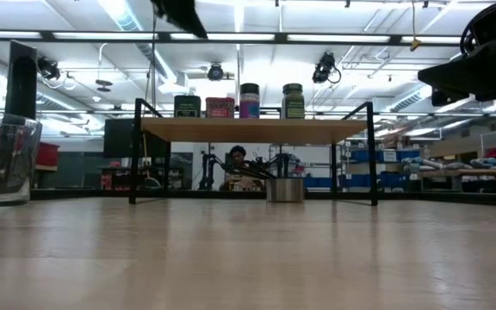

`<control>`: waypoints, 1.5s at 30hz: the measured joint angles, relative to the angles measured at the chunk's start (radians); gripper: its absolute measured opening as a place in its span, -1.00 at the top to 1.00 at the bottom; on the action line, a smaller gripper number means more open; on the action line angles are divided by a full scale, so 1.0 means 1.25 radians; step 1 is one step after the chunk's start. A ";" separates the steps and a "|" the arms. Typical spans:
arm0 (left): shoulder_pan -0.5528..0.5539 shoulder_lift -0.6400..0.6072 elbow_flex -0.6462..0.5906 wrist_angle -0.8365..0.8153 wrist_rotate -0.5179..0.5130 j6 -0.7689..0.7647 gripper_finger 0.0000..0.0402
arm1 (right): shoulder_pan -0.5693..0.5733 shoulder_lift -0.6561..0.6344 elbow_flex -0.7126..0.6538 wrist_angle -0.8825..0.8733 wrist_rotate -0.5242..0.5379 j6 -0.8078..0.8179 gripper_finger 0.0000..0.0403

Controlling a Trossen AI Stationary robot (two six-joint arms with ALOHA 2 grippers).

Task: Shelf spices
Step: Remove the black seasoning can from the shelf

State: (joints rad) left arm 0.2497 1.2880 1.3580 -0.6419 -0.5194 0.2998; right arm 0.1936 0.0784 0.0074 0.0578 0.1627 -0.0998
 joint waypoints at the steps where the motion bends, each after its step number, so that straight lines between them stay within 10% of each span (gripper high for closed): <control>1: 0.008 0.020 0.008 -0.014 -0.008 0.002 -0.11 | 0.000 0.000 0.000 0.000 0.000 0.000 0.96; 10: 0.042 0.129 0.116 -0.131 -0.099 0.009 -0.47 | 0.000 0.000 0.000 0.000 0.000 0.000 0.96; 23: 0.008 0.124 0.350 -0.152 -0.310 0.152 -0.22 | -0.001 0.000 0.000 0.006 0.001 -0.008 0.96; 33: -0.065 0.124 0.479 -0.194 -0.304 0.134 -0.14 | -0.029 0.002 0.041 0.408 0.142 0.060 0.96; 45: 0.025 0.128 0.481 -0.325 -0.121 0.014 -0.14 | -0.094 0.204 0.417 0.178 0.259 0.090 0.96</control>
State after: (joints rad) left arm 0.2811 1.4483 1.9588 -1.0481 -0.6710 0.3167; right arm 0.0760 0.3339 0.5288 0.2797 0.4858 0.0130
